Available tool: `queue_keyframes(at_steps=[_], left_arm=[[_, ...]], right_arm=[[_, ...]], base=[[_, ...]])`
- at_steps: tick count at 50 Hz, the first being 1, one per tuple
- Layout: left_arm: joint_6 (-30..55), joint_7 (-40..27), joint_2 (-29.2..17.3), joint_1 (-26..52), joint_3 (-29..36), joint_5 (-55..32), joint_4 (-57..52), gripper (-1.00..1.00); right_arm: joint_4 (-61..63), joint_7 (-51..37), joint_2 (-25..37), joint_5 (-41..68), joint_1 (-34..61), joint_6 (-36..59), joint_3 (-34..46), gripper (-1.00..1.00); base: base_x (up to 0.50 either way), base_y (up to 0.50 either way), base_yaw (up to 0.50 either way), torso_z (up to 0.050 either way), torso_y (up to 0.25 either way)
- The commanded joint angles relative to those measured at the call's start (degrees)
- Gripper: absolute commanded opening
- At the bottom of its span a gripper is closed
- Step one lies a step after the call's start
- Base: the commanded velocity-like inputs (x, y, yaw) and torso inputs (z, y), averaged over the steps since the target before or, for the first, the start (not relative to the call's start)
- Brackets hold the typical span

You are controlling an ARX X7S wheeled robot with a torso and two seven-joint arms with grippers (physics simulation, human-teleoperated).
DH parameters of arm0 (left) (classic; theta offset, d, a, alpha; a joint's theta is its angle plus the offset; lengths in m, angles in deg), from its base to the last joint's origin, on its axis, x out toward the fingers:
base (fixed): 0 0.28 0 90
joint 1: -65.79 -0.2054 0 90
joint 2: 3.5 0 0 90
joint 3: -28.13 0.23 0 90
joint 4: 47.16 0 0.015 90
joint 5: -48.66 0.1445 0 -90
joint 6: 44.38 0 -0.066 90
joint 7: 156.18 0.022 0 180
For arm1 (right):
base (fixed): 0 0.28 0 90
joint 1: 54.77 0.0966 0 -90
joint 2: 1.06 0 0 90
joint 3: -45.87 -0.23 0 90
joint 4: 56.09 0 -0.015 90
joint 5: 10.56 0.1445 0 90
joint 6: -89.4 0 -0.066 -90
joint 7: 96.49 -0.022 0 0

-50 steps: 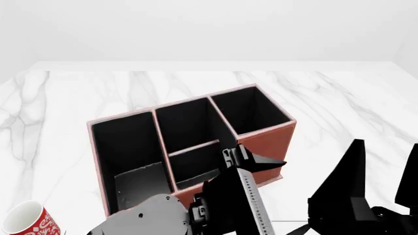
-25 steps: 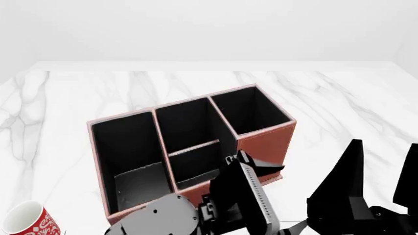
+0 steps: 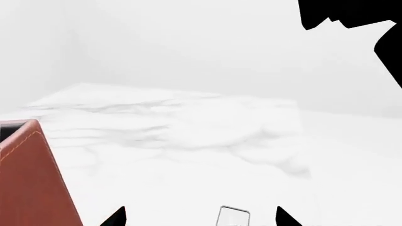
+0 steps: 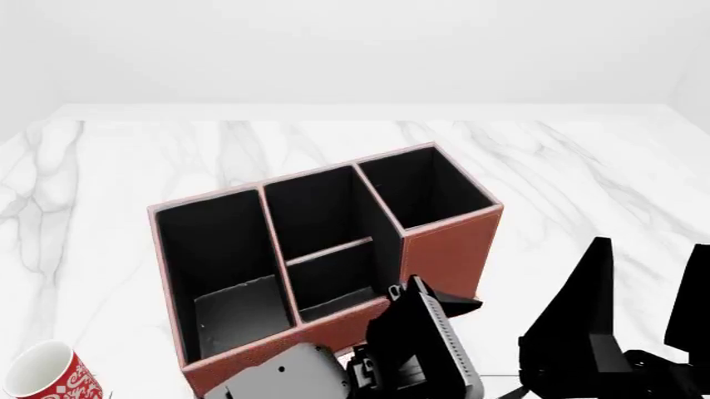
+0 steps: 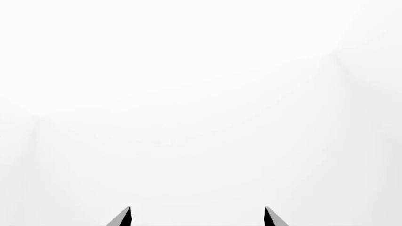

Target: Pick up the book and place it in the back compartment of the caddy.

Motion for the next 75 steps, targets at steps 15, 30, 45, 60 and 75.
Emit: queue_keyframes(at_steps=[15, 30, 45, 60, 75], left_arm=[[-1.0, 0.3, 1.6, -1.4, 2.6, 1.8, 2.3, 1.00], [-0.2, 0.1, 1.3, -2.1, 3.9, 1.3, 4.3, 1.00], [-0.5, 0.0, 1.4, -2.5, 6.0, 1.9, 6.1, 1.00], [-1.4, 0.1, 0.3, -2.7, 7.3, 2.7, 7.6, 1.00], [-2.7, 0.0, 0.1, -3.0, 8.5, 3.5, 9.1, 1.00]], right_arm=[[-0.4, 0.8, -0.6, -1.0, 0.0, -0.4, -0.8, 1.00], [-0.7, 0.6, -0.5, -1.1, 0.1, -0.5, -0.5, 1.00], [-1.4, 0.4, -0.3, -1.1, 0.3, -0.9, -0.1, 1.00], [-1.6, 0.1, -0.1, -1.1, 0.4, -0.7, 0.1, 1.00], [-2.0, -0.2, 0.2, -1.1, 0.4, -0.7, 0.4, 1.00]], base=[[0.00, 0.00, 0.00, 0.000, 0.000], [0.00, 0.00, 0.00, 0.000, 0.000], [0.00, 0.00, 0.00, 0.000, 0.000], [0.00, 0.00, 0.00, 0.000, 0.000], [0.00, 0.00, 0.00, 0.000, 0.000]])
